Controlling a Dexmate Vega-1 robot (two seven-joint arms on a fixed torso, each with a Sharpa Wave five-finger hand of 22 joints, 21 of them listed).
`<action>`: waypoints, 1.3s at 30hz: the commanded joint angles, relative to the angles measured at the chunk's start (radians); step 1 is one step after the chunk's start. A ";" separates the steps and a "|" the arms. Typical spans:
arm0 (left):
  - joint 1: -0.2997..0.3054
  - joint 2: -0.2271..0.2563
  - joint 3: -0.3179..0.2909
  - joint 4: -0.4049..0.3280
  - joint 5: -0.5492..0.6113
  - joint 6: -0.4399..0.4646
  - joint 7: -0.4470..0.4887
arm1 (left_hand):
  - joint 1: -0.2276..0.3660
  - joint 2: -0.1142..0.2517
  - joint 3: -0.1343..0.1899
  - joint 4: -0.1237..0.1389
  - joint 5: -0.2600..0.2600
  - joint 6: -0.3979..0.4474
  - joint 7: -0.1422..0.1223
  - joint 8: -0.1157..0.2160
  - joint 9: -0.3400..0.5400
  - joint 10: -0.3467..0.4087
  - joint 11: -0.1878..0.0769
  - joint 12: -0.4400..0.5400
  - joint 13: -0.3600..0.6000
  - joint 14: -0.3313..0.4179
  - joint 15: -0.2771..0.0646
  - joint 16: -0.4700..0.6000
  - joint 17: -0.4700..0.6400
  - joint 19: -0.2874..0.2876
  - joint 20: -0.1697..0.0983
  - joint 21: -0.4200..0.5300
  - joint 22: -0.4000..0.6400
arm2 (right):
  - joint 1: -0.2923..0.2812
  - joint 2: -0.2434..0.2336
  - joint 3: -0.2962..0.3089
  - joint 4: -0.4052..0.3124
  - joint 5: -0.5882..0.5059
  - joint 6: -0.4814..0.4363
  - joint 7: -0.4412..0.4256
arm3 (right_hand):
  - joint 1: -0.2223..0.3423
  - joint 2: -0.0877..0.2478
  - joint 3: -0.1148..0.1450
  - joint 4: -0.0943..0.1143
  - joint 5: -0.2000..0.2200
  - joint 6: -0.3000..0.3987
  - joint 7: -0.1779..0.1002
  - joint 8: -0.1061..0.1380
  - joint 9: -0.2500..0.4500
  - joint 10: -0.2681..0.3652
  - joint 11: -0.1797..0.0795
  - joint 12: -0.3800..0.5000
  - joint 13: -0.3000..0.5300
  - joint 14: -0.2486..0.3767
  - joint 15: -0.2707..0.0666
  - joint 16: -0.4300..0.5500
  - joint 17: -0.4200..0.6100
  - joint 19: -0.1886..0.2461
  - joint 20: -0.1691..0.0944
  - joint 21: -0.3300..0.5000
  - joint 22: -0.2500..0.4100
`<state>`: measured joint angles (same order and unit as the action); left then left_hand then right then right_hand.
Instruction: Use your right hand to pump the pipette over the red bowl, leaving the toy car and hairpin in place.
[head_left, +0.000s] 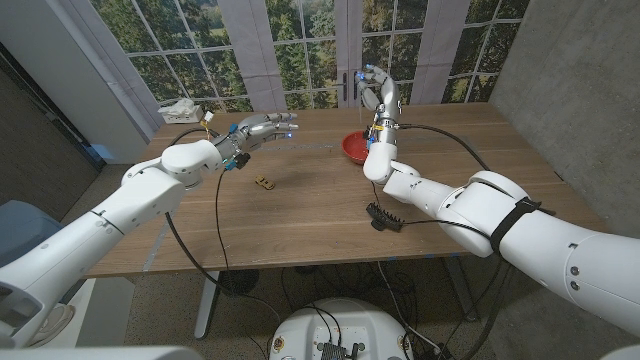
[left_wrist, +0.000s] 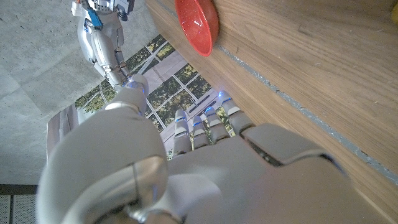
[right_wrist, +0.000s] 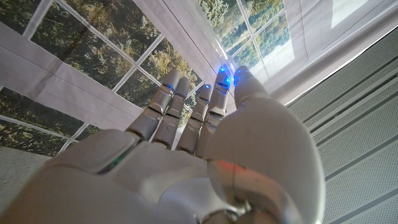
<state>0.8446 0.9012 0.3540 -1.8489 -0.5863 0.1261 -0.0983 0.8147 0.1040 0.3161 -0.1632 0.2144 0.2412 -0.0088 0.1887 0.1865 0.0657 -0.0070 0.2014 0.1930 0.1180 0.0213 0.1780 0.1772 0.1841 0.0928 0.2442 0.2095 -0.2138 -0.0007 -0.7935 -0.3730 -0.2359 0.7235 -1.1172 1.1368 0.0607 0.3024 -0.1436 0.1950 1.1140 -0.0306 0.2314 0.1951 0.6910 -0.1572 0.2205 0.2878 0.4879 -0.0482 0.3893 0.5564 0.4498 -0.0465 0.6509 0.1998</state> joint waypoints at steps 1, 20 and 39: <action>0.003 -0.003 0.002 0.003 -0.001 -0.008 -0.006 | -0.006 0.001 0.003 -0.002 -0.001 0.007 0.001 0.001 0.002 -0.006 -0.001 0.005 0.001 -0.005 0.001 0.008 0.001 -0.002 -0.001 0.005 0.003 | -0.013 -0.010 0.022 -0.009 -0.007 0.069 0.000 | -0.001 0.001 0.001 -0.007 -0.003 -0.008 -0.002 -0.006 0.003 -0.002 -0.001 -0.004 -0.001 -0.005 -0.153 -0.001 0.000 -0.001 0.004 0.010 0.002; 0.017 -0.001 -0.001 -0.002 -0.003 -0.021 -0.007 | -0.008 0.000 0.003 -0.002 -0.001 0.007 -0.001 0.001 0.001 -0.006 -0.002 0.005 0.001 -0.006 0.001 0.008 0.001 -0.004 -0.001 0.005 0.002 | -0.033 -0.057 0.000 -0.045 0.055 0.190 0.000 | -0.005 0.002 0.003 -0.009 -0.007 0.007 0.000 -0.003 0.001 0.007 0.000 -0.001 -0.004 0.005 -0.153 -0.003 -0.003 0.006 0.009 0.019 0.001; 0.042 0.009 -0.012 -0.012 -0.004 -0.036 -0.002 | -0.009 0.000 0.005 -0.002 -0.001 0.006 0.000 0.001 0.001 -0.005 -0.003 0.005 0.001 -0.005 0.001 0.008 0.001 -0.004 -0.001 0.006 0.002 | -0.237 -0.191 0.144 -0.487 0.135 0.013 0.187 | -0.017 -0.007 0.007 -0.010 -0.011 0.009 -0.008 -0.006 0.000 0.006 0.002 -0.002 -0.007 0.015 -0.148 -0.015 -0.016 0.011 0.013 0.029 -0.002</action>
<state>0.8718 0.9033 0.3497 -1.8551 -0.5878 0.0979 -0.1047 0.8148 0.1041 0.3161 -0.1632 0.2145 0.2412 -0.0088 0.1887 0.1865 0.0621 -0.0106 0.2014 0.1906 0.1180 0.0214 0.1780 0.1772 0.1806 0.0892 0.2442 0.2096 -0.3434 -0.1273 -0.7272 -0.6313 -0.1467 0.8429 -1.0399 1.1263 0.0501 0.3094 -0.1506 0.1846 1.1164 -0.0361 0.2235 0.1951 0.6913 -0.1570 0.2205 0.2784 0.4951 -0.0482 0.3771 0.5403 0.4608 -0.0355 0.6733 0.1951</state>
